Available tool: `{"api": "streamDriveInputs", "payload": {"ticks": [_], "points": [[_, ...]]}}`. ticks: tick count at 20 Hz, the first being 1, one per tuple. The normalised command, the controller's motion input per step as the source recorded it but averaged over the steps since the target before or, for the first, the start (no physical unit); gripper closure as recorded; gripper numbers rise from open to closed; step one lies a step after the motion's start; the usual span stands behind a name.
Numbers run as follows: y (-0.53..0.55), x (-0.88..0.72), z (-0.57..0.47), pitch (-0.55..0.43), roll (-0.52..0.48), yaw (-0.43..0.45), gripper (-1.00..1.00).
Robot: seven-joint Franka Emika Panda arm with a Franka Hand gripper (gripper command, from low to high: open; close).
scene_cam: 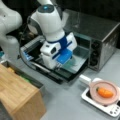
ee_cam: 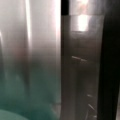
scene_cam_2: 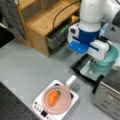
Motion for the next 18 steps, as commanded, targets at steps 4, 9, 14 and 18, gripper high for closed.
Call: {"api": "streamDriveInputs", "payload": {"ticks": [4,9,14,18], "points": [[-0.02,0.59,0.1,0.268,-0.118,-0.004,-1.0],[0.07,0.69,0.09,0.264,-0.163,-0.038,-1.0],[0.07,0.53,0.11,0.23,-0.132,0.087,-1.0],[0.04,0.35,0.14,0.209,-0.087,0.162,-1.0]]}}
